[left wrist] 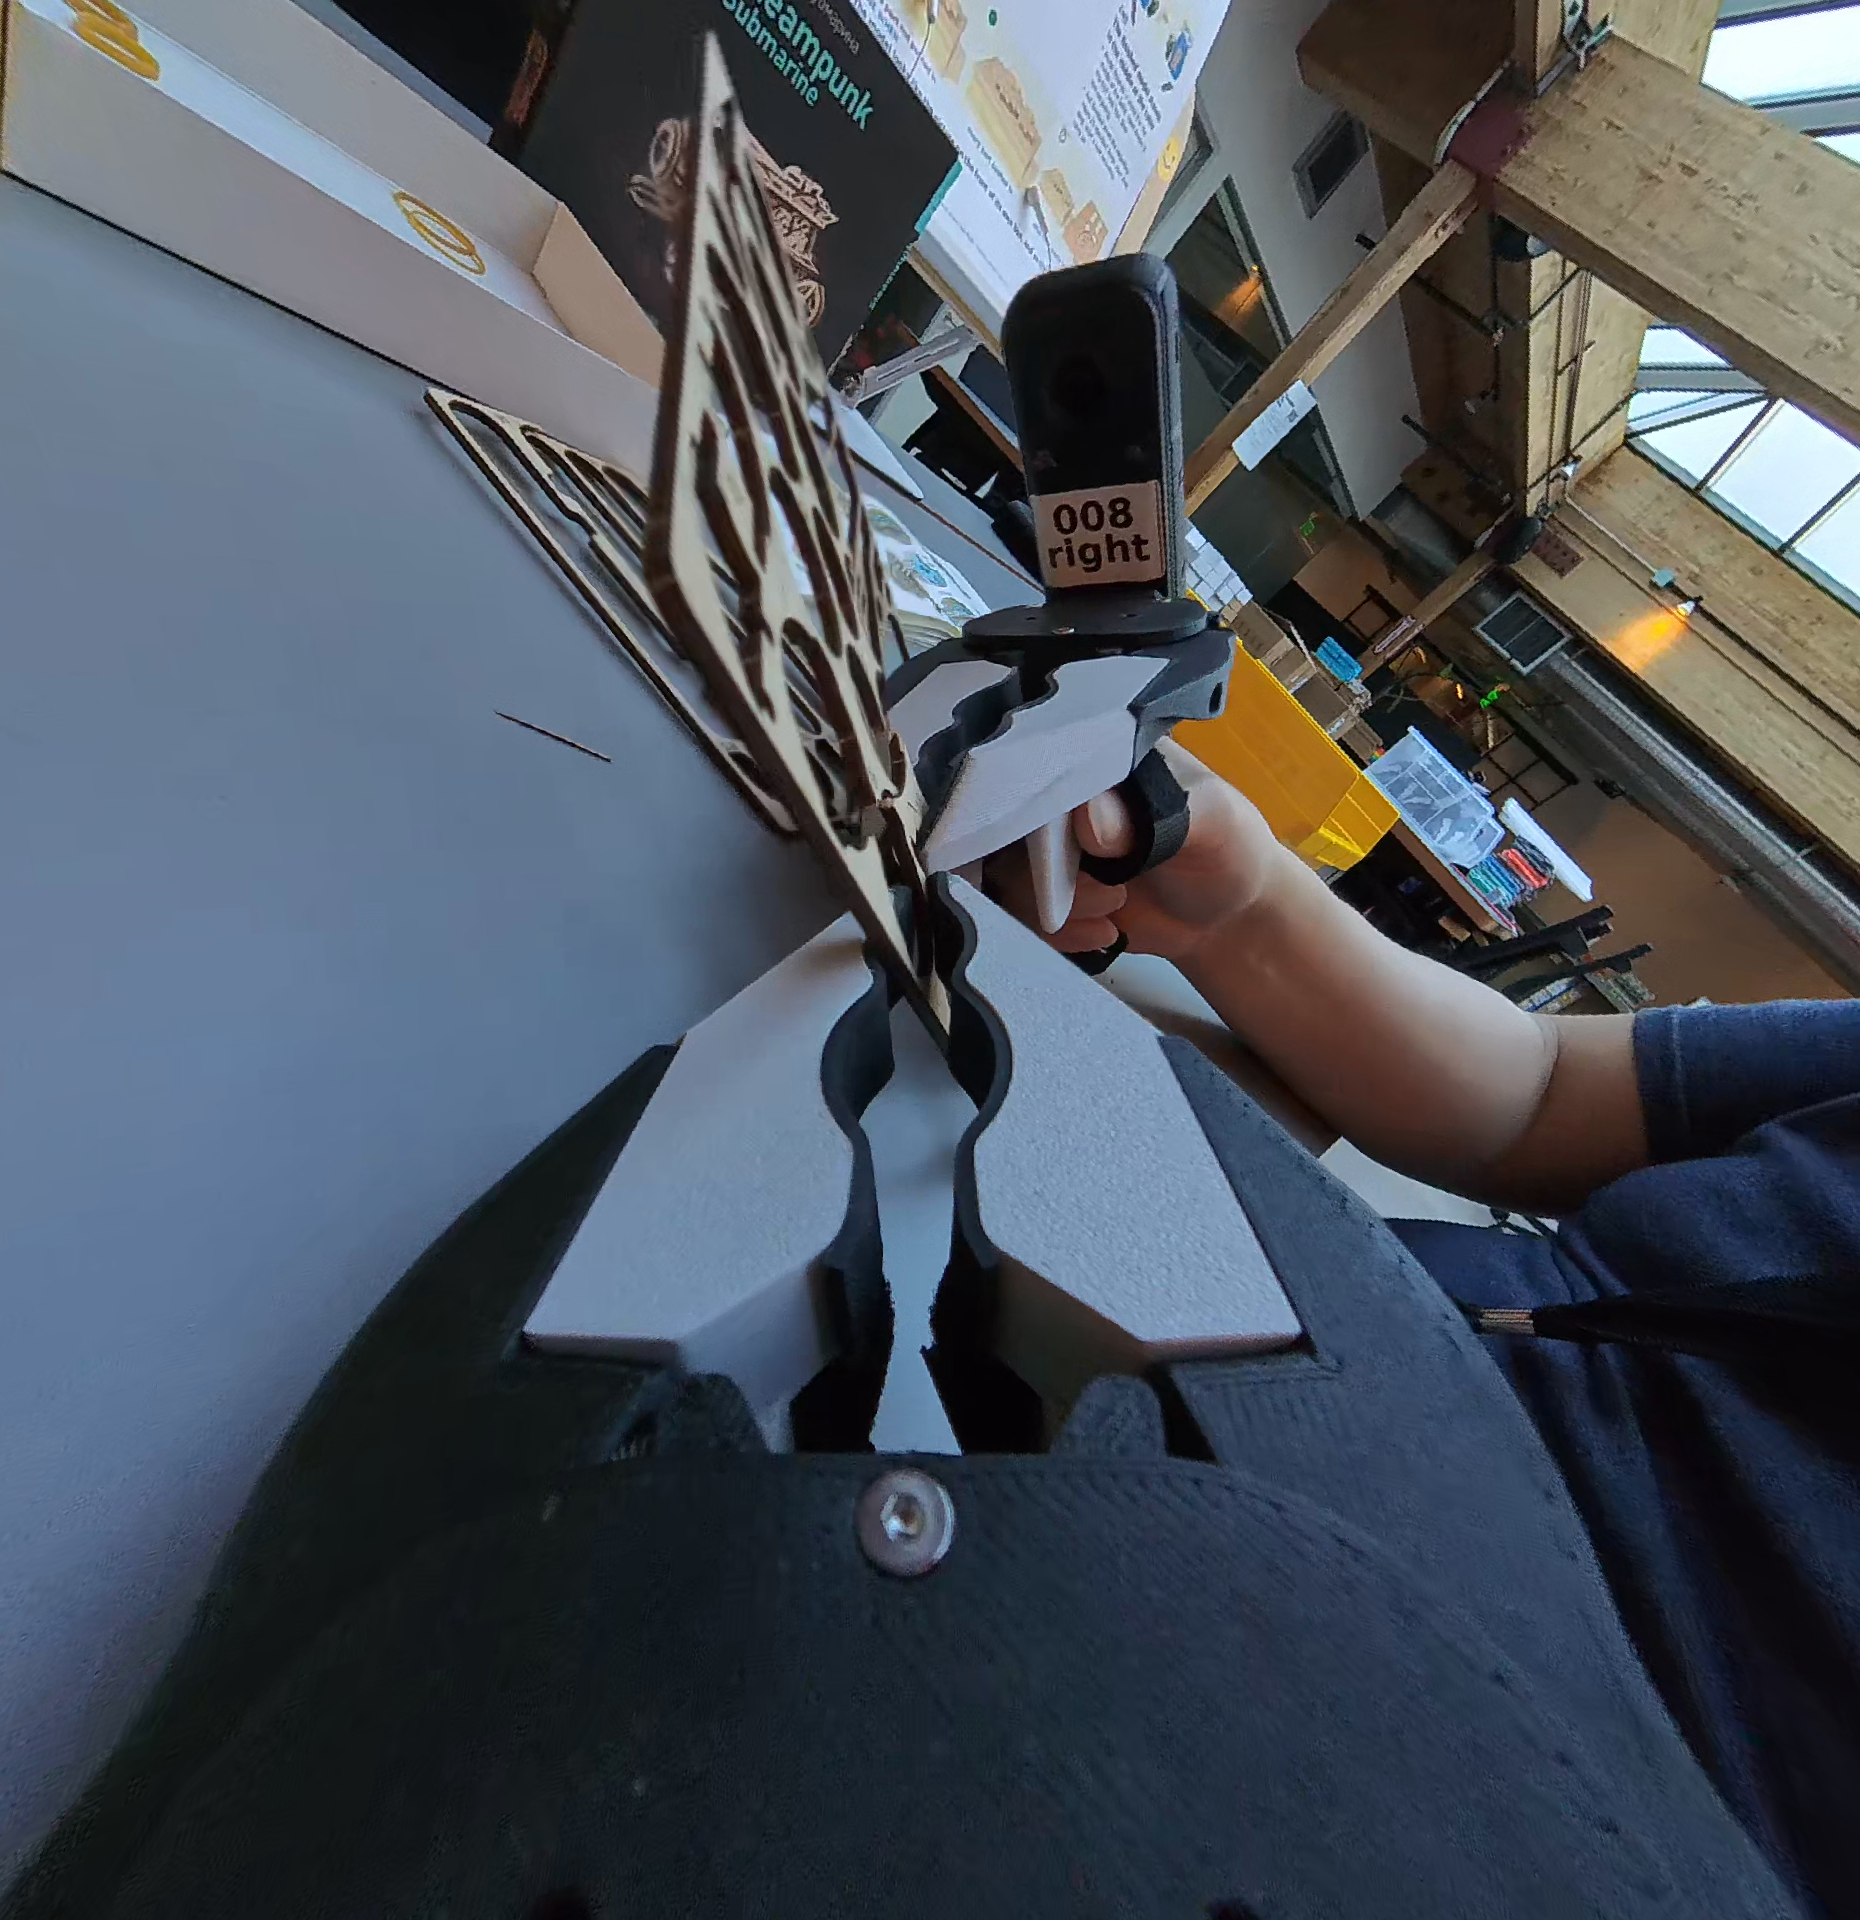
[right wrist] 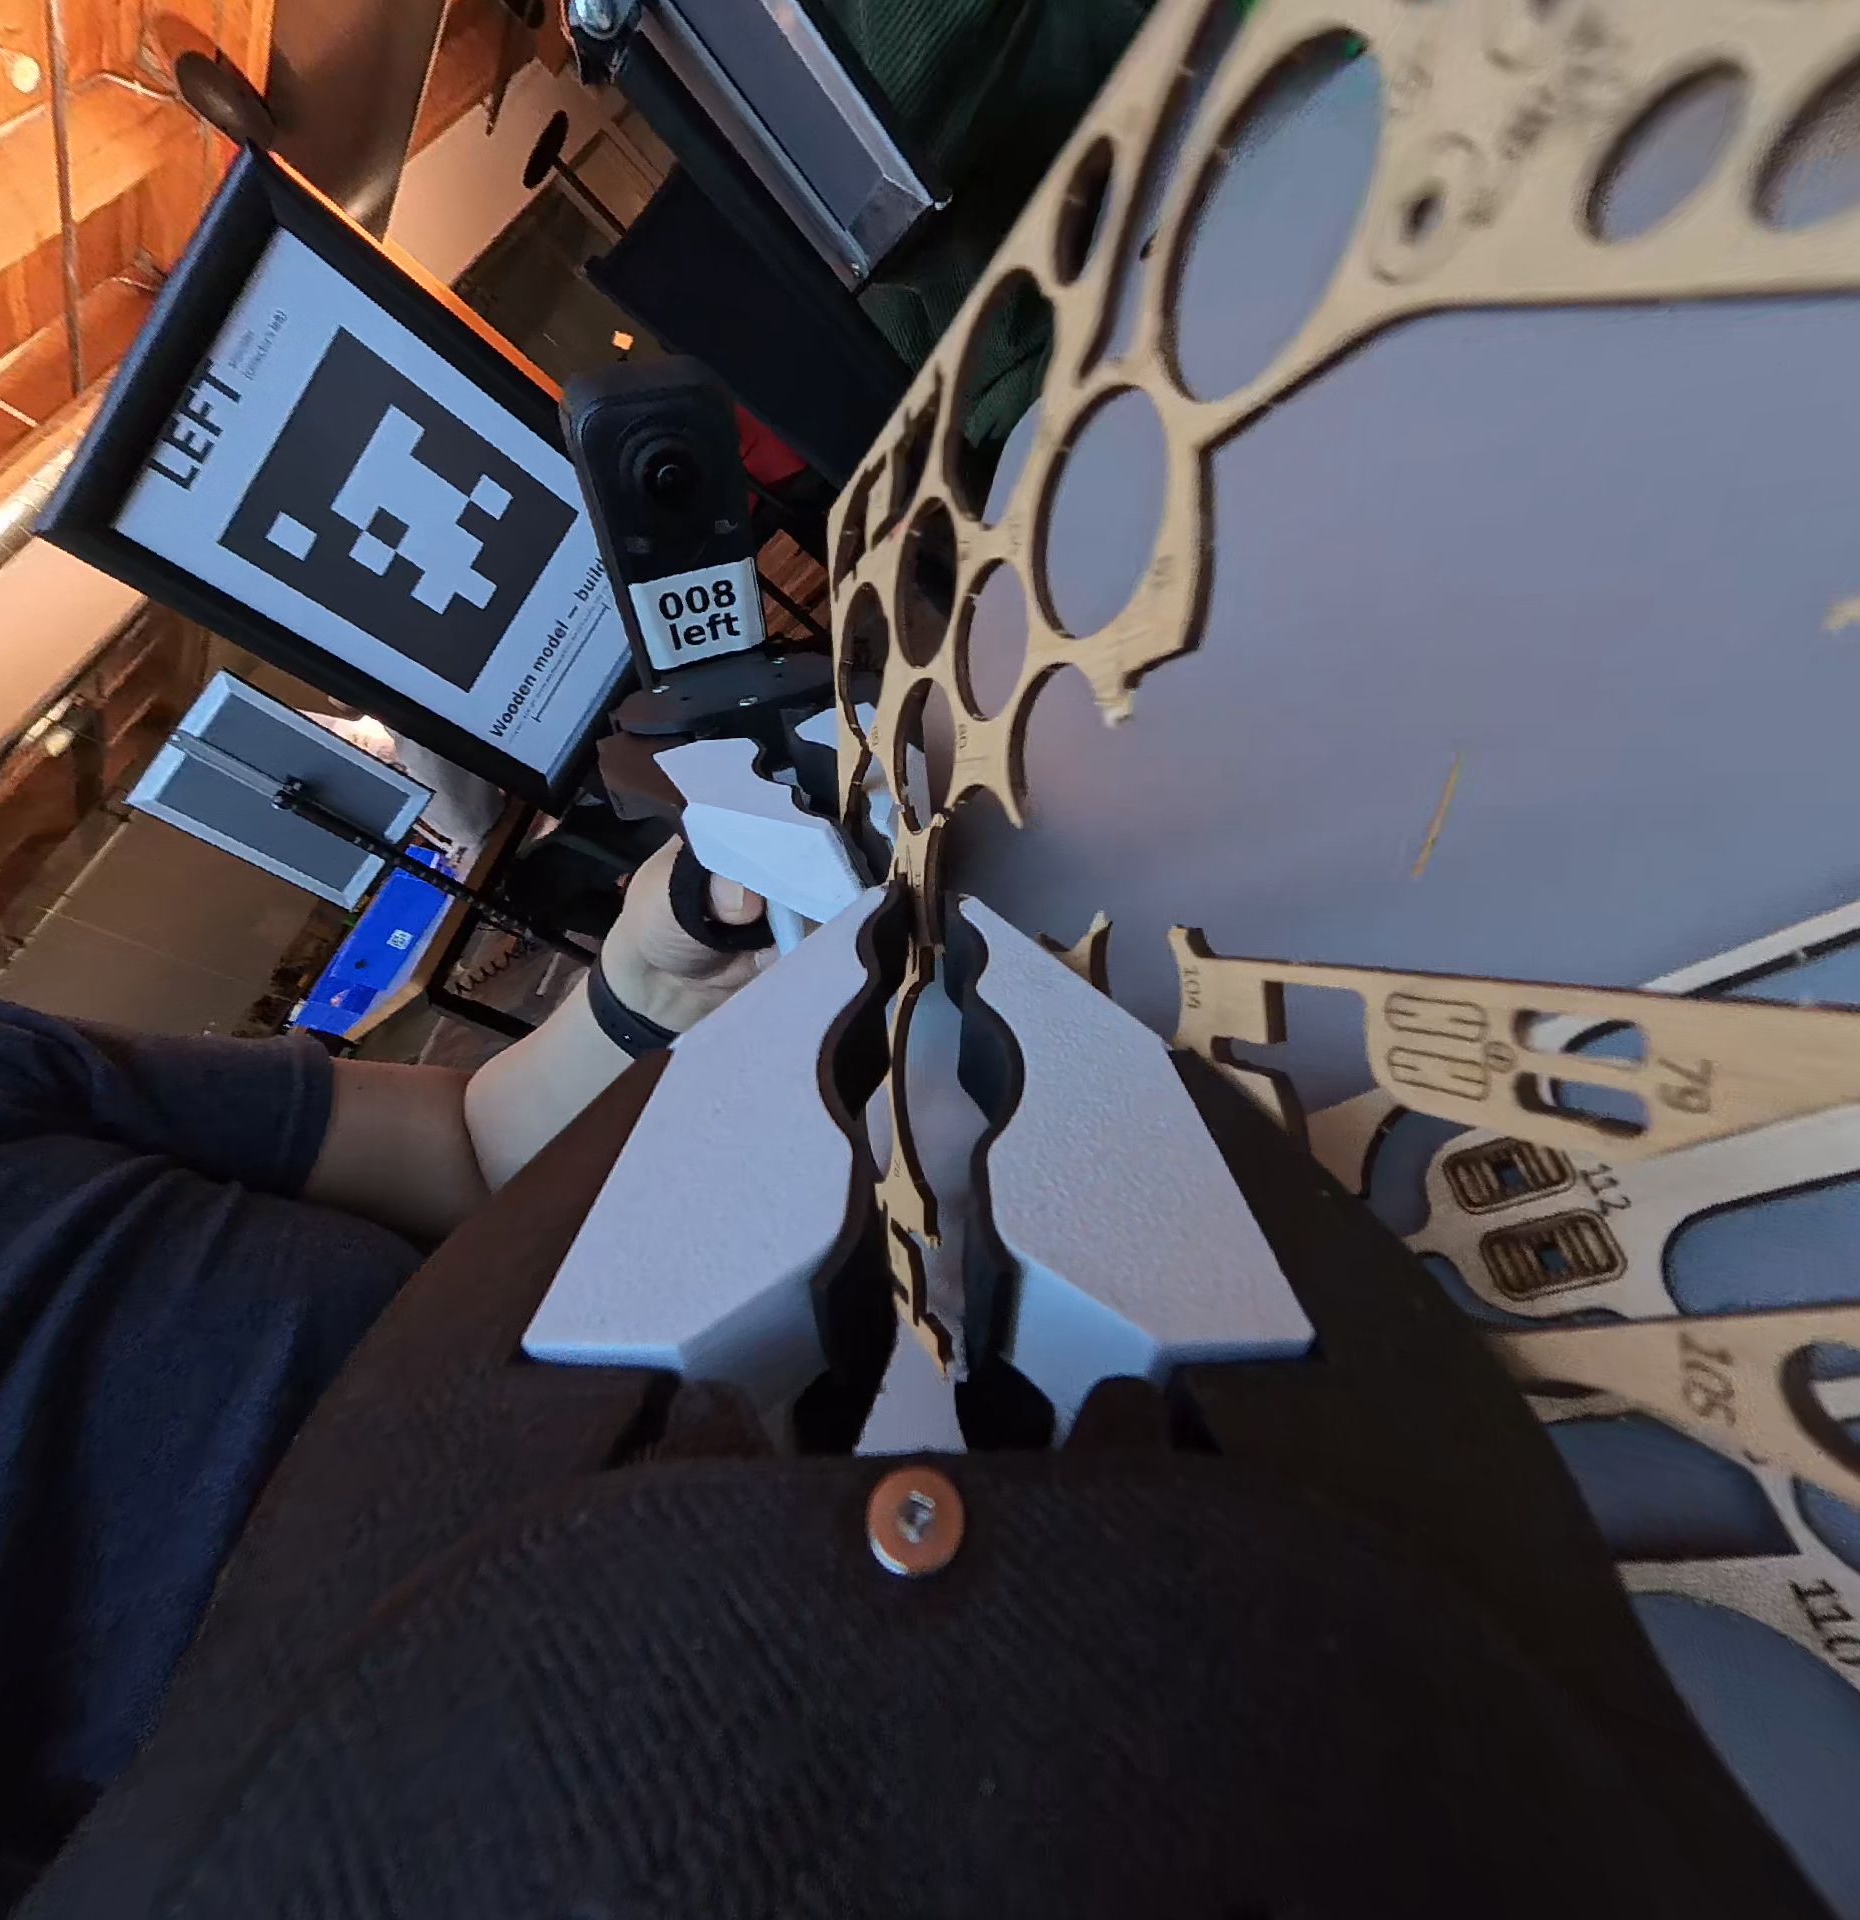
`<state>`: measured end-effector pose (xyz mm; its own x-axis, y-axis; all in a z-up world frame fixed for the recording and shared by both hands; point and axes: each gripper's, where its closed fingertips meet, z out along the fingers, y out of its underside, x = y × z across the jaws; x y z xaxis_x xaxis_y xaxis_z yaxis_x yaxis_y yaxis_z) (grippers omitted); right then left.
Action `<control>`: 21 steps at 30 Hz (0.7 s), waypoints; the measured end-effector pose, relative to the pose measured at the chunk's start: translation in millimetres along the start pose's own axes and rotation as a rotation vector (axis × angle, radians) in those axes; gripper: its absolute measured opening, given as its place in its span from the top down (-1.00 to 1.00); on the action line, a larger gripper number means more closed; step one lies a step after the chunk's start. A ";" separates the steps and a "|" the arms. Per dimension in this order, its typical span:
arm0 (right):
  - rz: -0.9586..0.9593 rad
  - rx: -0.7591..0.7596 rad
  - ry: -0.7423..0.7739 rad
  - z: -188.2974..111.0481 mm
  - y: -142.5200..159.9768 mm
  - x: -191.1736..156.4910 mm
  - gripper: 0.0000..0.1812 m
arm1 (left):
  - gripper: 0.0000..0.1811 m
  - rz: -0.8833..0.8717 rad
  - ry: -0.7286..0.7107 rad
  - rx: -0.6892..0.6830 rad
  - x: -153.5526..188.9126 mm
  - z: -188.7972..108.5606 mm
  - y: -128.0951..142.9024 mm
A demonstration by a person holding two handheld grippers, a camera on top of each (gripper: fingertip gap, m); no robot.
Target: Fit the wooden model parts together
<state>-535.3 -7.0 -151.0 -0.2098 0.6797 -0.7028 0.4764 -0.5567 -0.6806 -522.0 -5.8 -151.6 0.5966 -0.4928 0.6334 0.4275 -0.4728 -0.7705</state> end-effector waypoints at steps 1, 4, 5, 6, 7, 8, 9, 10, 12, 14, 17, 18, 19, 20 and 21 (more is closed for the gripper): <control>0.017 0.002 -0.001 0.0 -0.7 1.1 0.96 | 0.99 0.008 -0.009 0.002 -0.7 0.4 -0.4; -0.003 0.027 -0.021 -1.7 -4.1 -2.5 0.95 | 1.00 -0.002 0.014 0.018 1.7 0.5 -3.2; 0.003 0.032 -0.027 -2.6 -4.6 -3.0 0.95 | 1.00 -0.012 0.021 0.021 1.9 0.3 -3.8; 0.011 0.041 -0.024 -3.5 -5.8 -1.8 0.95 | 1.00 -0.015 0.016 0.029 0.9 -0.2 -4.9; 0.013 0.050 -0.021 -4.3 -6.9 -1.2 0.95 | 1.00 -0.015 0.012 0.035 0.2 -0.7 -5.7; 0.014 0.057 -0.018 -5.0 -7.8 -0.8 0.96 | 1.00 -0.017 0.012 0.036 0.0 -0.9 -5.9; 0.015 0.056 -0.019 -5.0 -7.7 -0.9 0.96 | 1.00 -0.018 0.012 0.038 0.0 -1.0 -6.1; 0.015 0.055 -0.018 -4.9 -7.6 -0.7 0.96 | 1.00 -0.016 0.010 0.039 -0.2 -1.0 -6.1; 0.012 0.051 -0.007 -4.3 -7.1 0.5 0.95 | 1.00 -0.010 0.001 0.036 -0.9 -1.1 -5.4; 0.006 0.044 0.010 -3.8 -6.1 1.8 0.95 | 0.99 -0.011 -0.006 0.032 -1.8 -1.2 -4.6; 0.000 0.038 0.016 -3.0 -5.1 2.2 0.95 | 1.00 -0.022 -0.003 0.033 -1.7 -2.0 -4.2; 0.002 0.038 0.017 -2.9 -5.0 2.5 0.96 | 0.99 -0.017 -0.008 0.035 -1.9 -1.9 -4.1; 0.005 0.038 0.018 -3.0 -4.9 2.9 0.96 | 1.00 -0.012 -0.014 0.035 -2.1 -1.7 -4.0; 0.009 0.036 0.019 -2.9 -4.6 3.4 0.95 | 1.00 -0.008 -0.019 0.034 -2.4 -1.7 -3.7; 0.013 0.033 0.019 -2.6 -4.4 3.8 0.95 | 1.00 -0.007 -0.023 0.034 -2.7 -1.7 -3.4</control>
<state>-535.9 -0.7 -150.1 -0.1868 0.6811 -0.7080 0.4508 -0.5809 -0.6778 -526.3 -4.1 -150.5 0.6088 -0.4721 0.6375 0.4546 -0.4510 -0.7681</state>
